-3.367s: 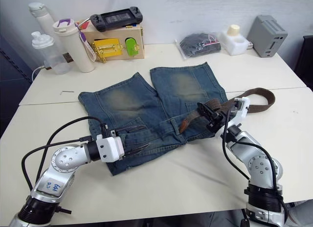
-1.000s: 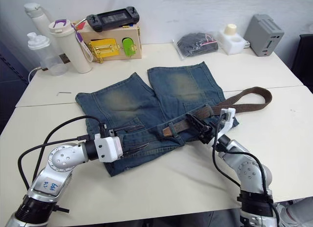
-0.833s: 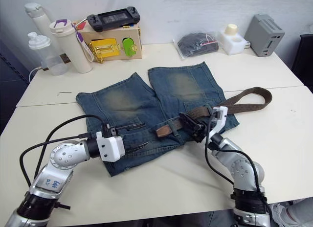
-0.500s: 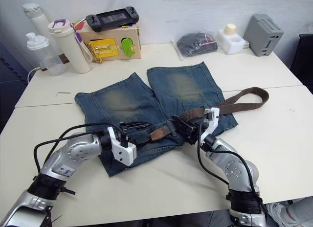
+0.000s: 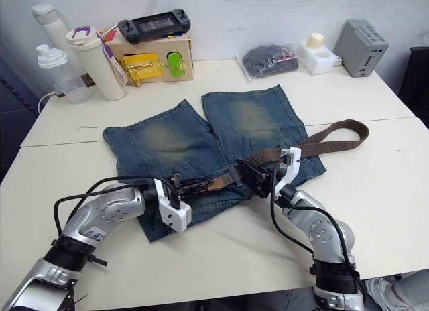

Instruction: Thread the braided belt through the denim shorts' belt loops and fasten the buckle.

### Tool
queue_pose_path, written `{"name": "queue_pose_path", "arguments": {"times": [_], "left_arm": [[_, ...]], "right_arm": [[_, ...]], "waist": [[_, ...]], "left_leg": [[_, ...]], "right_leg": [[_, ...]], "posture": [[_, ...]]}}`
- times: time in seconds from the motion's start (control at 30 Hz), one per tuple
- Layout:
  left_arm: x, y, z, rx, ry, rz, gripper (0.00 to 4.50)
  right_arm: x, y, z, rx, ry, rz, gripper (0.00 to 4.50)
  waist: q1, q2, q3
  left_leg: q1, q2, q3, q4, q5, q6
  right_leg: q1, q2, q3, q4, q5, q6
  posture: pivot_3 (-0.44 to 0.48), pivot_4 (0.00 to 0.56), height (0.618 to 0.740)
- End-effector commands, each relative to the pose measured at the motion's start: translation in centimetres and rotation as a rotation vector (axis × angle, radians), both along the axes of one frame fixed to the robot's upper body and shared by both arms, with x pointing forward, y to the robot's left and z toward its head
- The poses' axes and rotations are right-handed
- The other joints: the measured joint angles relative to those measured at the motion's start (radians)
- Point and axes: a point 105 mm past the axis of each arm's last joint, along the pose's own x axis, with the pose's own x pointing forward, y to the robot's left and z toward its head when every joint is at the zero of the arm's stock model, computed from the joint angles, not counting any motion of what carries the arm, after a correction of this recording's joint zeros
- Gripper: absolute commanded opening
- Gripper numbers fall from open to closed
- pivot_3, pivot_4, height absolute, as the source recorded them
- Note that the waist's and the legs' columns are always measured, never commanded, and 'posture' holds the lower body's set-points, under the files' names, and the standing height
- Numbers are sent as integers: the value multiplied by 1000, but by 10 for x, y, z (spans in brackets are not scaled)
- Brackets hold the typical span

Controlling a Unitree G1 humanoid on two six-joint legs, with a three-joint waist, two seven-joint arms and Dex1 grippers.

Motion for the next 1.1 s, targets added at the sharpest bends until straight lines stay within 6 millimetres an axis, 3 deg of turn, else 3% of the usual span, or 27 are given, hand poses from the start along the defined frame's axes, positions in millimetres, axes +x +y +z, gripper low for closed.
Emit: {"name": "queue_pose_path", "arguments": {"times": [0.03,0.13,0.2,0.23,0.33,0.43,0.57,0.73,0.83,0.93,1.1], "left_arm": [[-2,-2,6,1,-30,-8,0],[-1,-1,7,-13,-26,6,0],[0,1,8,-25,-23,18,0],[1,1,9,-28,-22,20,0],[1,1,8,-55,-3,23,0],[1,0,6,-63,8,22,0],[1,-2,6,-69,10,14,0],[0,-3,9,-83,7,14,0],[-3,-1,11,-91,7,14,0],[-7,1,11,-93,7,15,0],[-12,6,13,-89,-2,27,0]], "right_arm": [[-7,-6,9,20,-7,8,1729],[-16,-20,15,-55,-30,7,3115],[-30,-40,21,-209,-84,29,4174],[-35,-45,23,-257,-100,43,4471],[-49,-47,27,-554,-258,155,4471],[-57,-43,15,-895,-448,304,4471],[-42,-50,-15,-1426,-820,421,4471],[-21,-49,-24,-1583,-982,384,4471],[-14,-56,-33,-1619,-944,367,3660],[-3,-72,-35,-1618,-834,292,2137],[21,-131,-25,-1675,-614,66,27]], "waist": [[0,0,0],[1,0,0],[5,0,0],[7,0,0],[5,0,0],[0,0,0],[2,-1,0],[3,-4,-2],[4,-6,-3],[6,-7,-4],[32,-7,-4]], "left_leg": [[0,0,0,0,0,0],[0,-1,0,0,0,0],[-1,-1,0,1,0,0],[-1,-2,-1,1,0,0],[-1,-2,0,1,0,0],[0,-1,2,-1,1,1],[-1,0,2,-1,1,1],[-1,0,3,2,1,0],[-1,-1,3,3,1,0],[-2,-1,2,4,1,0],[-3,-3,2,11,0,1]], "right_leg": [[0,0,0,0,0,0],[0,-1,0,0,0,0],[0,-1,0,0,0,0],[0,-1,1,0,0,0],[1,-1,0,-2,0,0],[1,-1,0,-4,0,0],[1,-2,-2,-4,0,1],[0,-2,-2,-2,0,1],[0,-2,-2,-1,0,1],[0,-2,-2,0,0,1],[0,-2,-1,3,0,1]], "posture": [[0,150,645],[0,150,645],[0,150,645],[0,150,645],[0,150,645],[0,150,645],[0,150,645],[0,150,645],[0,150,645],[0,150,645],[0,150,645]]}}
